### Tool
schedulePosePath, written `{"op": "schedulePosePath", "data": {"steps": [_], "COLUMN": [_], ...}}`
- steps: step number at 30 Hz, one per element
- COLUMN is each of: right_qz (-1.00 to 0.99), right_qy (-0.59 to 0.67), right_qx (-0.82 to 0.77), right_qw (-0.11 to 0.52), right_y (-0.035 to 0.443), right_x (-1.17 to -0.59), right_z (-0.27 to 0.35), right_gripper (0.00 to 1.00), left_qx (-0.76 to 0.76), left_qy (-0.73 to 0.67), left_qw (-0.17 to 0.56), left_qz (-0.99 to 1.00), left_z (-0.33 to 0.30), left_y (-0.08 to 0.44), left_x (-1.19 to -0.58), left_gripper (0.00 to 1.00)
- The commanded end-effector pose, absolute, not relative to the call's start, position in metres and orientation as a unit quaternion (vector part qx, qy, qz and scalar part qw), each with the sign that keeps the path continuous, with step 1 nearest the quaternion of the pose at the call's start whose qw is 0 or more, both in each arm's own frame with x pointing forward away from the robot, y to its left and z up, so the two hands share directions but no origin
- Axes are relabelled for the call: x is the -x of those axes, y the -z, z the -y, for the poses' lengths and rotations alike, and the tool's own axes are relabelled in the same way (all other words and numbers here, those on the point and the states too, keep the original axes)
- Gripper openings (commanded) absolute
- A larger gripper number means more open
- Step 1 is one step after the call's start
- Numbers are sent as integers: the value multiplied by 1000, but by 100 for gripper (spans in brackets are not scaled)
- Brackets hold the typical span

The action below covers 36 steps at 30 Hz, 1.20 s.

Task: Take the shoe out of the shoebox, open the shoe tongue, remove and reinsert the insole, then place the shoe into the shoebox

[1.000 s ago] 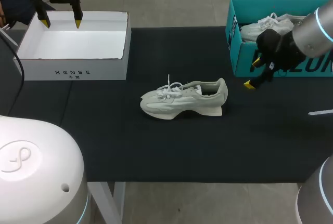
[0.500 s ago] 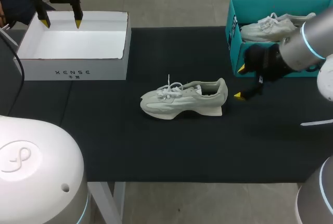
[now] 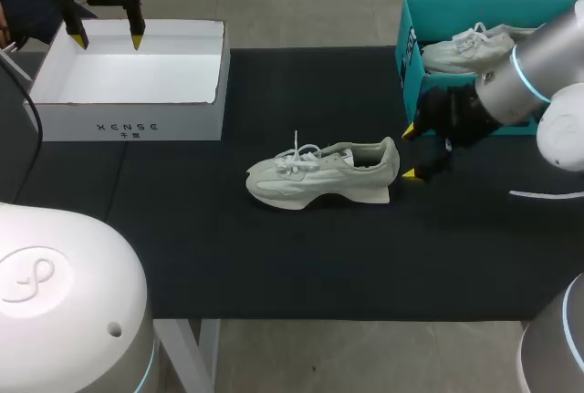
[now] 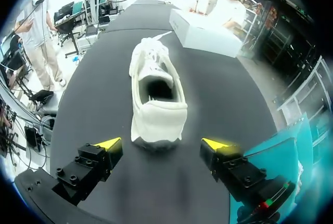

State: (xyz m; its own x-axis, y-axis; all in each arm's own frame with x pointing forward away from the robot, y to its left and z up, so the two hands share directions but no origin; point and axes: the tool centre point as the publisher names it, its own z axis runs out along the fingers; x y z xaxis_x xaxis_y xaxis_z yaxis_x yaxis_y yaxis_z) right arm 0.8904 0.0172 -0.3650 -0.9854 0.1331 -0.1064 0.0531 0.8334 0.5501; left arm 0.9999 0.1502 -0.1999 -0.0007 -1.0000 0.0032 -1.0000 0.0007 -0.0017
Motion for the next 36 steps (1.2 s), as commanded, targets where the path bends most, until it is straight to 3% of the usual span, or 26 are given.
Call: {"op": "schedulePosePath", "data": {"steps": [1, 12, 36], "right_qz": [-952, -932, -930], "right_qy": [-296, -357, -365], "right_qx": [-49, -47, -43], "right_qw": [63, 44, 26], "right_y": [376, 391, 412], "right_x": [-902, -900, -900], "right_z": [-20, -24, -50], "right_gripper": [100, 100, 100], "left_qx": [-707, -707, -707], "left_qy": [-1, -1, -1], "left_qw": [0, 0, 0], "left_qz": [707, 707, 707], "left_z": [-150, -150, -150], "left_y": [200, 200, 200], "left_x": [-1000, -1000, -1000], "left_gripper": [100, 100, 100]}}
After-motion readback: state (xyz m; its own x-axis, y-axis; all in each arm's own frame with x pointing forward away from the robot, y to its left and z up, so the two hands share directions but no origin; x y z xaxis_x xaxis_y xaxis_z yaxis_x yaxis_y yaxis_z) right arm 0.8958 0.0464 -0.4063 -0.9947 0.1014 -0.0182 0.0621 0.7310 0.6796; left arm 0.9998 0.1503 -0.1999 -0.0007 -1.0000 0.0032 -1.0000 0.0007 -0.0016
